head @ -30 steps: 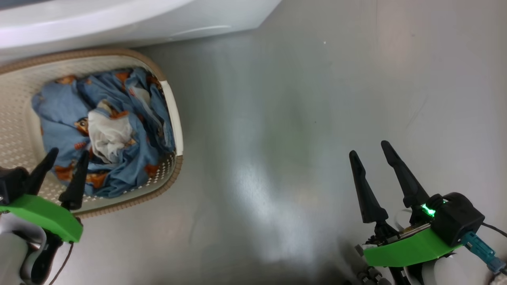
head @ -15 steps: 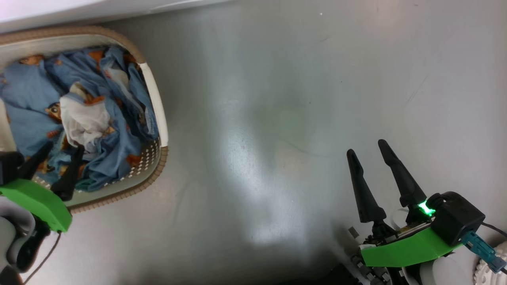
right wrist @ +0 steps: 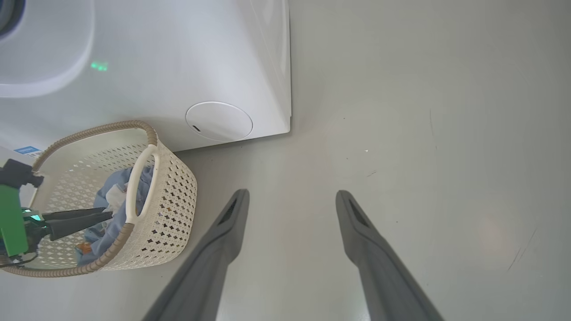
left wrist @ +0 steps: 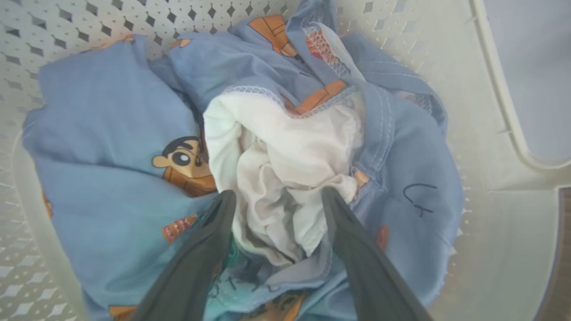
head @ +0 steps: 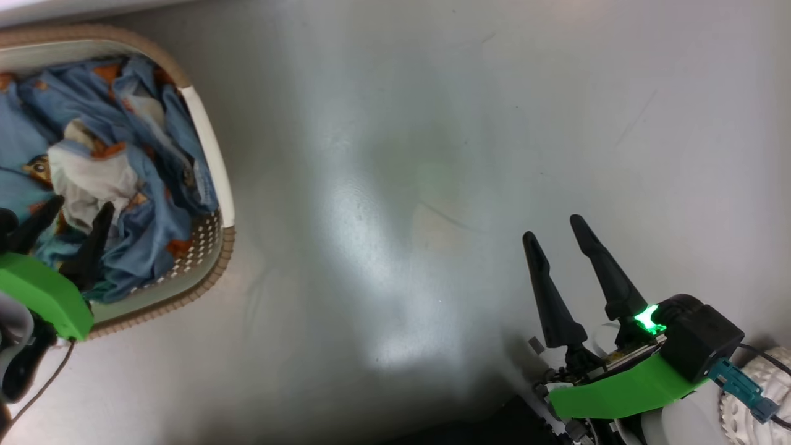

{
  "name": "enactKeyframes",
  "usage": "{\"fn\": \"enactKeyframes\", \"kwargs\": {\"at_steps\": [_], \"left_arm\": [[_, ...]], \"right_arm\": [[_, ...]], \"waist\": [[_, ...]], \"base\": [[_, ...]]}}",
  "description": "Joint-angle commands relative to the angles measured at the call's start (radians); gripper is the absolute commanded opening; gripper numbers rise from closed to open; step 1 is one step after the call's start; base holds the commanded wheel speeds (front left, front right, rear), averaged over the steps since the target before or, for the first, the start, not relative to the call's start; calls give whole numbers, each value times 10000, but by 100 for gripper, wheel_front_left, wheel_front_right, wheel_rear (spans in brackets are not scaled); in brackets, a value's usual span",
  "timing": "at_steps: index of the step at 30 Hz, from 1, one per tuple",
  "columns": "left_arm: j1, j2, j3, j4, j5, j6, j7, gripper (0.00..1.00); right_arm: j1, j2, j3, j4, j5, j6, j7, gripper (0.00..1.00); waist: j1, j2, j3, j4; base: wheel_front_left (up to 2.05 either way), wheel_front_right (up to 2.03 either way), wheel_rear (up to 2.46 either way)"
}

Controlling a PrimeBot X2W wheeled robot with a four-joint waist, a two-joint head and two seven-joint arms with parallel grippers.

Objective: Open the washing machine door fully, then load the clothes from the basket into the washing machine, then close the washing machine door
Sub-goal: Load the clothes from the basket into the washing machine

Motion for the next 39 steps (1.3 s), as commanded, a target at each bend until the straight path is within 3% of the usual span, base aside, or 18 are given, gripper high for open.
{"fn": "enactKeyframes", "kwargs": {"at_steps": [1, 18, 19, 21, 22, 30, 39], "left_arm": [[27, 577, 177, 36, -80, -15, -65, 100], [-1139, 1193, -1351, 271, -1482, -15, 117, 100], [-1161, 1176, -1442, 265, -1588, -15, 148, 87], [-1186, 1163, -1619, 269, -1721, -15, 136, 10], [-1168, 1135, -1700, 254, -1799, -15, 120, 0], [-943, 925, -1822, -112, -2094, -15, -52, 0], [97, 448, -153, -913, -1315, -15, -62, 0]], "right_arm": [[277, -54, 264, -142, 68, 29, -48, 100], [478, -54, 582, -275, 295, 29, -48, 100], [481, -54, 582, -268, 302, 29, -48, 100], [472, -54, 561, -252, 337, 29, -48, 100], [457, -54, 523, -228, 347, 29, -48, 100], [258, -54, 97, -29, 190, 29, -48, 100], [-33, -54, -230, 353, -2, 29, -48, 100]], "waist": [[0, 0, 74, -95], [0, 0, 543, -596], [0, 0, 534, -592], [0, 0, 469, -565], [0, 0, 401, -534], [0, 0, -352, -19], [0, 0, -1322, 648]], "base": [[0, 0, 0], [0, 0, 0], [0, 0, 0], [0, 0, 0], [0, 0, 0], [0, 0, 0], [0, 0, 0]]}}
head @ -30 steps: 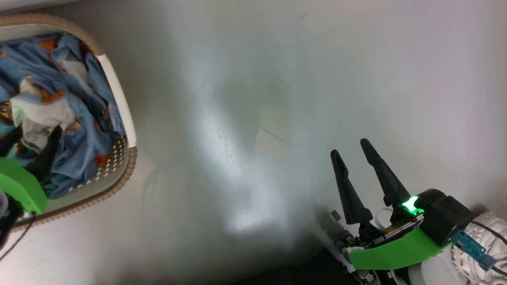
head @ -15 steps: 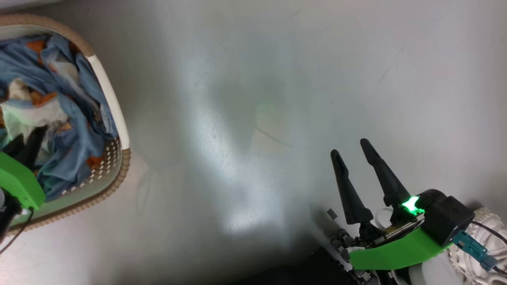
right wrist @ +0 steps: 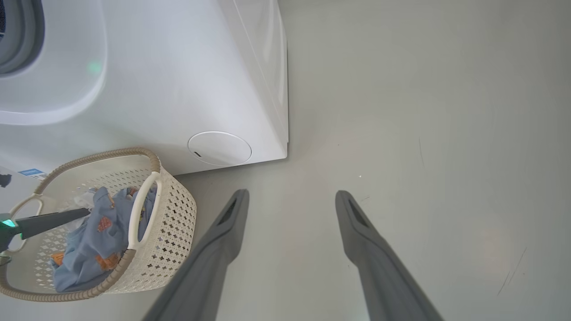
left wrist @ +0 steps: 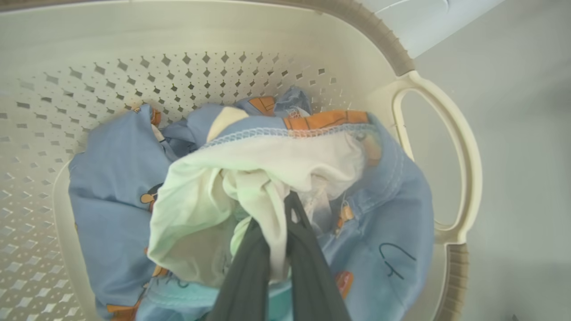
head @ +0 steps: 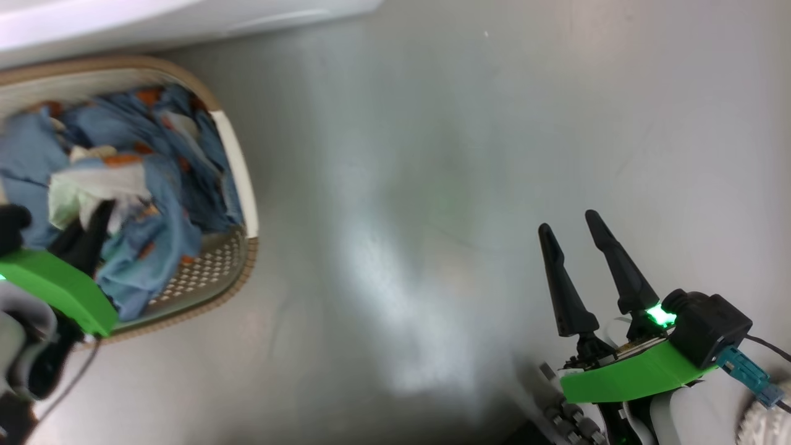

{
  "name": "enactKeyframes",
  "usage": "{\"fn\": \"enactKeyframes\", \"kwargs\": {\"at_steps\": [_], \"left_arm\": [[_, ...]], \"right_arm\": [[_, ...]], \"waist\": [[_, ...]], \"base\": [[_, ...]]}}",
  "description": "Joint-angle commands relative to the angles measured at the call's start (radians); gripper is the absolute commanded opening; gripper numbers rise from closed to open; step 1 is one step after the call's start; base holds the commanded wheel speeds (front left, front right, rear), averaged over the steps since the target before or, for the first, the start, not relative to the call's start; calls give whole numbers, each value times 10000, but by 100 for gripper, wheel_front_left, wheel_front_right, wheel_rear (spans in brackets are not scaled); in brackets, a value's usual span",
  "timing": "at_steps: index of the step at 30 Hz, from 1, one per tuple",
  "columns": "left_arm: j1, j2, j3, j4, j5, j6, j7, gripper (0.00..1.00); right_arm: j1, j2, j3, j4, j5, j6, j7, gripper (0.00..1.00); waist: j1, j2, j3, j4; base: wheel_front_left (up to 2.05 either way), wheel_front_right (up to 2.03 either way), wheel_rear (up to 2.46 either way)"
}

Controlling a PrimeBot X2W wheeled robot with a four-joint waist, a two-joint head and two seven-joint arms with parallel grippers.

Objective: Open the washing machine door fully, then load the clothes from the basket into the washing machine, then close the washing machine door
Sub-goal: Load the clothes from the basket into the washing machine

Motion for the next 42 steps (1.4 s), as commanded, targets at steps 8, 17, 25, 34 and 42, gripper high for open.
{"fn": "enactKeyframes", "kwargs": {"at_steps": [8, 17, 25, 34, 42], "left_arm": [[1748, -299, 2183, -906, 1034, -15, -90, 0], [3300, -1113, 4263, -1993, 2281, -15, -91, 0], [4024, -1605, 5166, -2739, 3098, -15, -91, 0], [4509, -2039, 5917, -3374, 3797, -15, -91, 0], [4713, -2222, 6154, -3699, 4146, -15, -91, 0]], "right_arm": [[146, -66, -29, 296, -231, 29, -48, 100], [229, -66, -151, 772, -402, 29, -48, 100], [284, -66, -219, 1041, -438, 29, -48, 100], [372, -66, -177, 1261, -363, 29, -48, 100], [387, -66, -165, 1394, -329, 29, -48, 100]], "waist": [[0, -1, -1517, 917], [0, -1, -2720, 1373], [0, -1, -3493, 1596], [0, -1, -4133, 1708], [0, -1, -4479, 1795]], "base": [[0, 0, 0], [0, 0, 0], [0, 0, 0], [0, 0, 0], [0, 0, 0]]}}
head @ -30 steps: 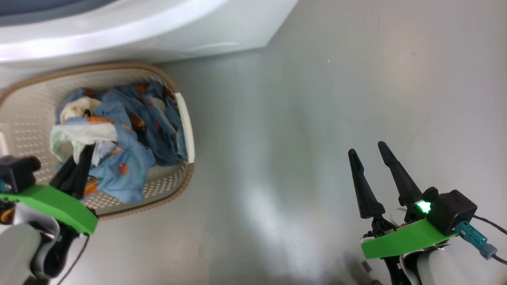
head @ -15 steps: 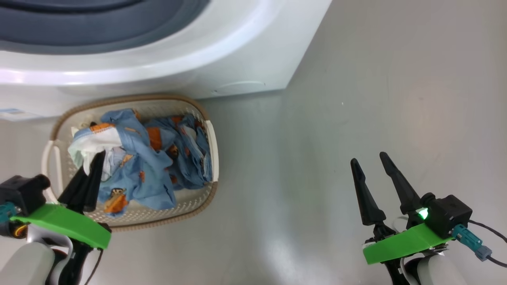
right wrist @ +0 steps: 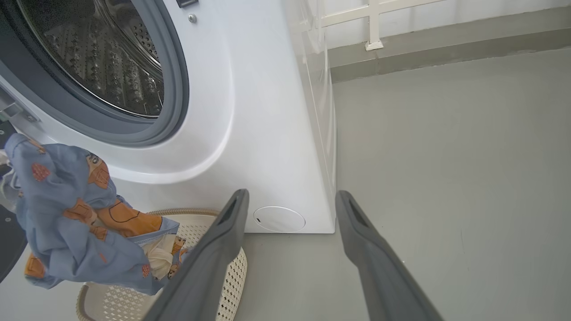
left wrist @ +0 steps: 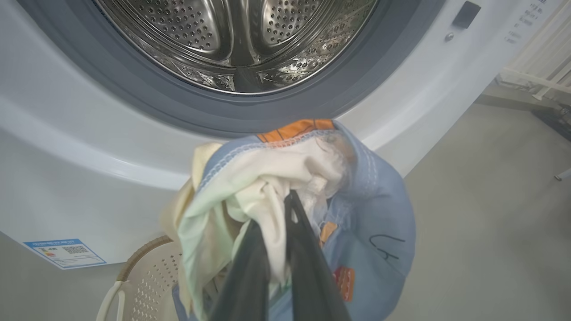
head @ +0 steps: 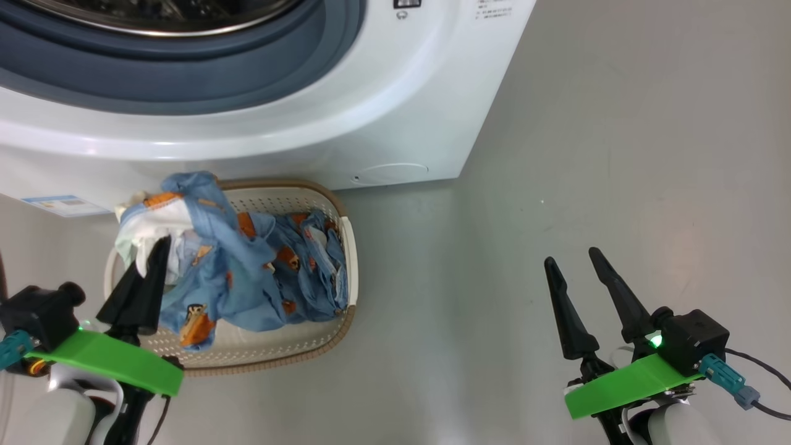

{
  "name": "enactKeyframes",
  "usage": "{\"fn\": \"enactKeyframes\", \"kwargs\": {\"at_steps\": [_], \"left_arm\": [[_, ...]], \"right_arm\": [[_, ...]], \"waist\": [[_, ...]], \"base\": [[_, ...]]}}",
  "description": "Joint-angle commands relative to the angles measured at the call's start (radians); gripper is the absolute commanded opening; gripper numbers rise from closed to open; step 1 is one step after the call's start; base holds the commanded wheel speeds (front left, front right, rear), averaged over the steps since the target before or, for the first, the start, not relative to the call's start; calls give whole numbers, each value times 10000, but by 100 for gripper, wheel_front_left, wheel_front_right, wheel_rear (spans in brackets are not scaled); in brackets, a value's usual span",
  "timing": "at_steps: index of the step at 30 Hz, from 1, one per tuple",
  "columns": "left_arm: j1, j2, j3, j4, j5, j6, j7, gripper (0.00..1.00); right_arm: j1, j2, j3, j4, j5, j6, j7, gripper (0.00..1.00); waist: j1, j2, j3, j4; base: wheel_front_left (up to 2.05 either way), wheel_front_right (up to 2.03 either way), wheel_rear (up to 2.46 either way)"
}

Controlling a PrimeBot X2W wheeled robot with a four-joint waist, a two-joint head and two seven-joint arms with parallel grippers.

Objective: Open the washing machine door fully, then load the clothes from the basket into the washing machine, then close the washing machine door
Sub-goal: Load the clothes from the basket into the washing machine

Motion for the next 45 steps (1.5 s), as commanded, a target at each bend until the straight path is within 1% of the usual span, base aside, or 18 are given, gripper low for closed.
{"fn": "enactKeyframes", "kwargs": {"at_steps": [1, 10, 19, 33, 40, 45], "left_arm": [[21, 278, 466, -284, 97, -15, -91, 0], [286, -38, 1011, -936, 860, -15, -91, 0], [945, -491, 1819, -1328, 1667, -15, -91, 0], [1989, -1185, 2669, -1498, 2659, -15, -91, 0], [2593, -1612, 3143, -1533, 3064, -15, -91, 0], [2889, -1794, 3356, -1592, 3250, -15, -91, 0]], "right_arm": [[255, -18, 275, -186, 74, 29, -48, 100], [269, -18, 132, -7, 16, 29, -48, 100], [470, -18, -61, 14, -295, 29, -48, 100], [994, -18, -408, -20, -430, 29, -48, 100], [1143, -18, -499, -124, -830, 29, -48, 100], [1234, -18, -546, -215, -976, 29, -48, 100]], "waist": [[0, 0, -112, 66], [0, 0, -656, 307], [0, 0, -1352, 450], [0, 0, -2583, 464], [0, 0, -3124, 402], [0, 0, -3329, 381]], "base": [[0, 0, 0], [0, 0, 0], [0, 0, 0], [0, 0, 0], [0, 0, 0], [0, 0, 0]]}}
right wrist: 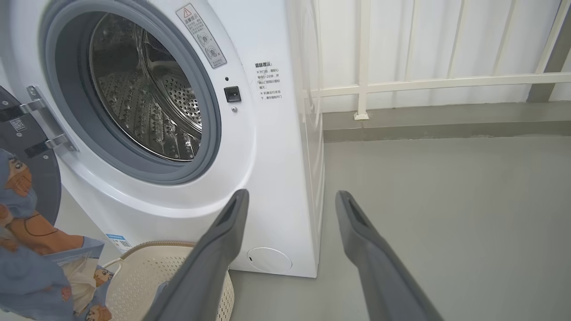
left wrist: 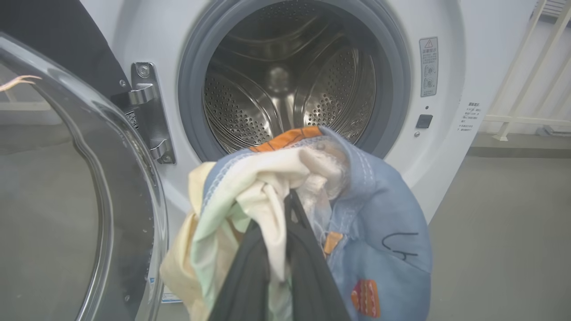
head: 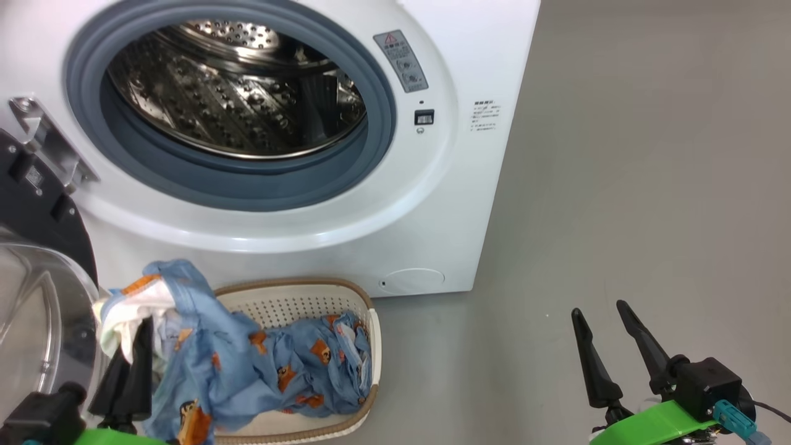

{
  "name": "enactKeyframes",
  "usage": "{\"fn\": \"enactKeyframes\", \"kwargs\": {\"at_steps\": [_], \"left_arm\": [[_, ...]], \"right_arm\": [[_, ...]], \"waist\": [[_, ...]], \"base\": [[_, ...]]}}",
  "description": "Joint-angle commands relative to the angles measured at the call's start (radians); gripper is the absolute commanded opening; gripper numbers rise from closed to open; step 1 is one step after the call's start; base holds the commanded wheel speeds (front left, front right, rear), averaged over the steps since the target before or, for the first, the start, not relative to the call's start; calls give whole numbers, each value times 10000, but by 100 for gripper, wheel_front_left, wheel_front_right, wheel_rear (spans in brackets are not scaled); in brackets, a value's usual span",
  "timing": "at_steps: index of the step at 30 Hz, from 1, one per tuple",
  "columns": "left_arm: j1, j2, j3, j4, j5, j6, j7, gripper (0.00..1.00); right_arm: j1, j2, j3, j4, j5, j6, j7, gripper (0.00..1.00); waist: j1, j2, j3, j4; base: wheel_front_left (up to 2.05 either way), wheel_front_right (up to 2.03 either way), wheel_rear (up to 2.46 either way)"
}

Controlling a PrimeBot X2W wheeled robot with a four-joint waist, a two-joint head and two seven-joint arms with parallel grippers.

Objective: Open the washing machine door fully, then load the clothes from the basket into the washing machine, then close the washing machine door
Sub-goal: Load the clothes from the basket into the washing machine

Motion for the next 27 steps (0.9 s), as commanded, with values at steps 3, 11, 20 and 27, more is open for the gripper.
{"fn": "enactKeyframes", "kwargs": {"at_steps": [3, 11, 20, 27], "left_arm": [[2, 90, 618, -334, 216, -15, -91, 0], [459, -274, 1158, -419, 470, -15, -91, 0], [670, -528, 1205, -481, 602, -15, -91, 0], [661, -529, 1237, -479, 529, -15, -91, 0]], "right_arm": [[38, -26, 166, -349, -186, 29, -49, 100], [220, -26, 77, -521, -248, 29, -49, 100], [354, -26, 27, -535, -131, 29, -49, 100], [360, -26, 54, -559, -56, 29, -49, 100]], "waist": [[0, -1, -225, -43], [0, -1, -515, -122], [0, -1, -640, -94], [0, -1, -508, -86]], "base": [[0, 0, 0], [0, 0, 0], [0, 0, 0], [0, 0, 0]]}}
